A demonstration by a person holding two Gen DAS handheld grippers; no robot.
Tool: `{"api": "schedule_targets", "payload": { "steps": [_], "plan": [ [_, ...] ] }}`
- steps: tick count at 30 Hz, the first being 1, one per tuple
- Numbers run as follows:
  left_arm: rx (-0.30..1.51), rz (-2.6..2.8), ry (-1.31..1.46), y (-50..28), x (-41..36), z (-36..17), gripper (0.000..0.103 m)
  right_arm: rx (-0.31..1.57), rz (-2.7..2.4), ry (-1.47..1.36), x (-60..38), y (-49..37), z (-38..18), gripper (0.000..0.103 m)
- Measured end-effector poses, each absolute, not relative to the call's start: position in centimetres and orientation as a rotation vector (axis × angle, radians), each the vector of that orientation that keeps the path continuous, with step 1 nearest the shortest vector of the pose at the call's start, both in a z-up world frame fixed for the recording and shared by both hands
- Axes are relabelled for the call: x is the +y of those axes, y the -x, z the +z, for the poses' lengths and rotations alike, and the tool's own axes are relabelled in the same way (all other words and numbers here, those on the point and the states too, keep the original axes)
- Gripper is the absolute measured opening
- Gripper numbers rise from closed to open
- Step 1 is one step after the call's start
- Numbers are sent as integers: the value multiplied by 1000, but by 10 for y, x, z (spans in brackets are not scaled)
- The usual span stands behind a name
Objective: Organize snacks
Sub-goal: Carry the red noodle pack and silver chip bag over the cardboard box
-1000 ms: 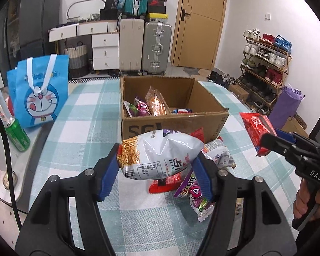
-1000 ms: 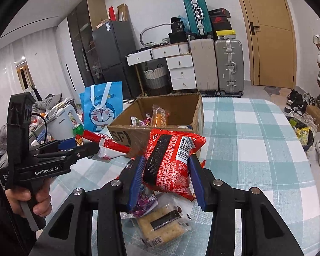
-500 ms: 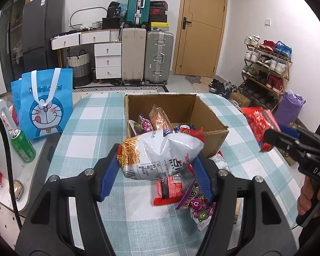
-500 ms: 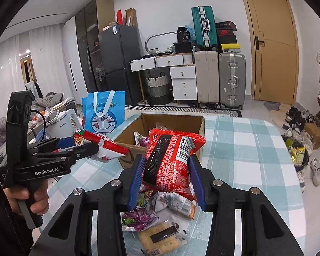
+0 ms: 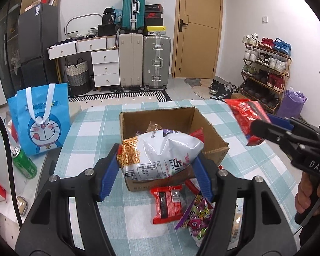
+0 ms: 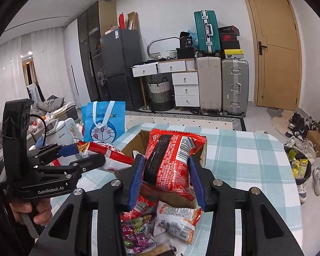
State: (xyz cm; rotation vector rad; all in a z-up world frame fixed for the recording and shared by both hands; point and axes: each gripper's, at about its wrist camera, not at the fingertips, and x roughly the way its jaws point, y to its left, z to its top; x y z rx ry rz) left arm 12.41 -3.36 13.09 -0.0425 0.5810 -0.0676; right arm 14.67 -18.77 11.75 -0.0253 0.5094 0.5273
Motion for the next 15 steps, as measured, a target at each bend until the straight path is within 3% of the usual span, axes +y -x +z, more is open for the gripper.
{"api": "schedule_targets", "payload": {
  "steps": [15],
  "plan": [
    [603,-63,43,-181,-35,125,62,561,530,24,-177,-186,93,43]
  ]
}}
